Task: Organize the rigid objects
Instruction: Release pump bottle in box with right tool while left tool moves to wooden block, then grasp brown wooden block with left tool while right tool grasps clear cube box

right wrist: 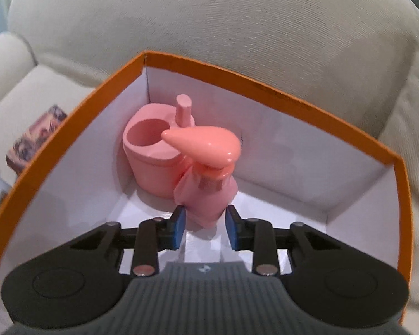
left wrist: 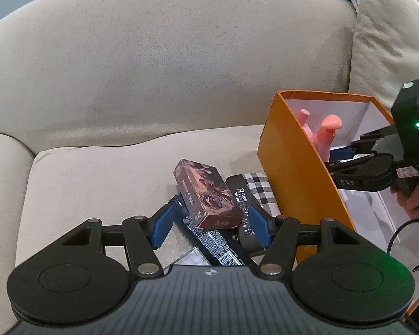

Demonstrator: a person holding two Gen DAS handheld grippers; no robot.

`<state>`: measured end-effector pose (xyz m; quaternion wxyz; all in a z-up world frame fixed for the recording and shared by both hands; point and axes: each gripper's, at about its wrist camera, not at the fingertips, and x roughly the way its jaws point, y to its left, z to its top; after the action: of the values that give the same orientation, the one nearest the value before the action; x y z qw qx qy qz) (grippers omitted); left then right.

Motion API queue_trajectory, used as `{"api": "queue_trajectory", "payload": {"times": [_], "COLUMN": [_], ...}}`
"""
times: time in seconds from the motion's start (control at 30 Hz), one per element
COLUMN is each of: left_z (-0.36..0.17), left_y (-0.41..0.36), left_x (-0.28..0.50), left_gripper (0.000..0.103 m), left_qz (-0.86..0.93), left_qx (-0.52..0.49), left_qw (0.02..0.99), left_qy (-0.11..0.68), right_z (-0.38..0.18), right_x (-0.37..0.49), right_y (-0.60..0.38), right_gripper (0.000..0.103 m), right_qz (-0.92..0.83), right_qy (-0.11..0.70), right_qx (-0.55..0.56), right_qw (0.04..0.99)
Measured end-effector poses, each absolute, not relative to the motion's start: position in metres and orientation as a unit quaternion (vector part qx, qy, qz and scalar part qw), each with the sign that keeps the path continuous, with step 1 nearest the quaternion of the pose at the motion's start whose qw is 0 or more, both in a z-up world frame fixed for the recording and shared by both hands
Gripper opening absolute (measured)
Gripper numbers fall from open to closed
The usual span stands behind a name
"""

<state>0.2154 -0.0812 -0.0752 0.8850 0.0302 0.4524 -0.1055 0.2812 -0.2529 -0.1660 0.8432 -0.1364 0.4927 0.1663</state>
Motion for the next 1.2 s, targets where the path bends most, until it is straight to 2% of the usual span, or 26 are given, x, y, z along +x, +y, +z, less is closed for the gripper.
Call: {"api": "queue_trajectory", "payload": {"times": [0.07, 0.43, 0.8, 0.9, 0.97, 1.0, 1.1, 1.2], "left_z": [-0.076, -0.065, -0.04, -0.042, -0.045, -0.047, -0.054, -0.062], "left_y": [-0.083, -0.073, -0.019, 0.002, 0.013, 0.017, 0.025, 0.025], "left_x": [0.215, 0.204, 0.149, 0.131, 0.12, 0.114, 0.102, 0.097], "left_gripper": [0.073, 0.073, 0.073, 0.069, 0.068, 0.066, 0.059, 0.058], "left_qz": [-0.108, -0.106, -0.078, -0.063, -0.057, -0.057, -0.062, -0.074], "left_qx": [0.035, 0.048, 0.019, 0.002, -0.007, -0.013, -0.026, -0.034], "left_qw": [0.885, 0.887, 0.896, 0.892, 0.89, 0.888, 0.882, 0.879], "left_qy": [0.452, 0.446, 0.436, 0.447, 0.452, 0.456, 0.466, 0.47], "right_z": [-0.169, -0.17, -0.082, -0.063, -0.054, -0.053, -0.063, -0.079], "right_x": [0.283, 0.289, 0.215, 0.189, 0.174, 0.167, 0.151, 0.143], "right_y": [-0.25, -0.256, -0.246, -0.233, -0.224, -0.218, -0.188, -0.166], "right_gripper": [0.029, 0.028, 0.03, 0.031, 0.043, 0.045, 0.044, 0.044], "right_qz": [0.167, 0.148, 0.15, 0.158, 0.162, 0.166, 0.171, 0.175], "right_qy": [0.494, 0.503, 0.432, 0.413, 0.405, 0.404, 0.414, 0.439], "right_qx": [-0.151, -0.13, -0.03, 0.002, 0.023, 0.032, 0.043, 0.049], "right_qw": [0.84, 0.842, 0.889, 0.897, 0.9, 0.899, 0.893, 0.88]}}
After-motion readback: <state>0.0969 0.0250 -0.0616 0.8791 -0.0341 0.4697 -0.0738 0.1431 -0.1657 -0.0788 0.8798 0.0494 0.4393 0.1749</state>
